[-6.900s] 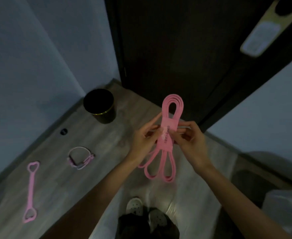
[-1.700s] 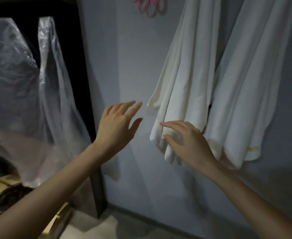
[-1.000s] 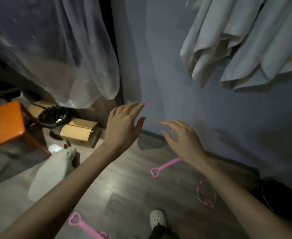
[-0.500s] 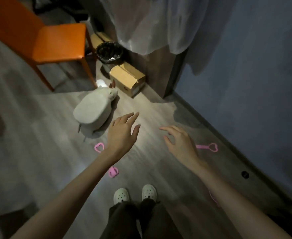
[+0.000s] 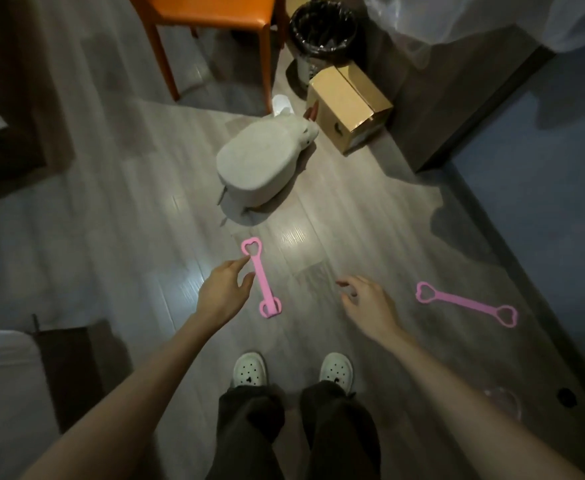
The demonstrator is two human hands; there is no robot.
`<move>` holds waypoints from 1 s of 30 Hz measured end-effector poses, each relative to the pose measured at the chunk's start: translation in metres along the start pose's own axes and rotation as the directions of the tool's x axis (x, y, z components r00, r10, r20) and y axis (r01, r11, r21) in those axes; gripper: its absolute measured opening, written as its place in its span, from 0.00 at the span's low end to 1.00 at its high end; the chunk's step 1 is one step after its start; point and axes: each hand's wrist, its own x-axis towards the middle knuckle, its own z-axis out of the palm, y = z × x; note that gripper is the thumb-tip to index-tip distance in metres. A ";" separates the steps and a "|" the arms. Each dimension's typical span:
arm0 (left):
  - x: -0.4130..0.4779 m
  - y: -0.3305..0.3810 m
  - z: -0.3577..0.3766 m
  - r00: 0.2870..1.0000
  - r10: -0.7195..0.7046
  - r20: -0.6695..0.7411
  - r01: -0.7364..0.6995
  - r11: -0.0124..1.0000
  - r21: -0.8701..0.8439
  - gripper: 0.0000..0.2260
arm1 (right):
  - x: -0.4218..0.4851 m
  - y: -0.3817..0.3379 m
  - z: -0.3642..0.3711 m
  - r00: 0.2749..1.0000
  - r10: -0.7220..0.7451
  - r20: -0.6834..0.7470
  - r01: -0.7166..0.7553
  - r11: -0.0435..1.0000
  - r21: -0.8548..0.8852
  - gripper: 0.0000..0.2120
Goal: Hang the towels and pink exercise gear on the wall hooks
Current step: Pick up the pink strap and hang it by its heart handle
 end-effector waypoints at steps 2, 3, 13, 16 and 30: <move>0.015 -0.028 0.022 1.000 0.002 0.020 -0.002 1.000 -0.004 0.20 | 0.018 0.004 0.037 1.000 0.010 0.016 -0.010 1.000 0.007 0.13; 0.024 -0.043 0.034 1.000 0.000 0.031 0.001 1.000 -0.014 0.20 | 0.027 0.006 0.056 1.000 0.018 0.020 -0.019 1.000 0.009 0.13; 0.137 -0.201 0.221 0.995 0.088 0.043 -0.088 0.996 -0.011 0.19 | 0.141 0.081 0.276 0.980 -0.031 0.197 0.044 0.997 -0.059 0.15; 0.181 -0.242 0.288 0.986 0.157 0.061 -0.160 0.987 0.034 0.20 | 0.177 0.122 0.340 0.970 -0.048 0.238 0.075 0.991 -0.107 0.17; 0.318 -0.332 0.451 0.777 0.606 0.168 -0.611 0.664 0.430 0.32 | 0.273 0.217 0.515 0.974 -0.113 0.194 0.138 0.984 -0.117 0.38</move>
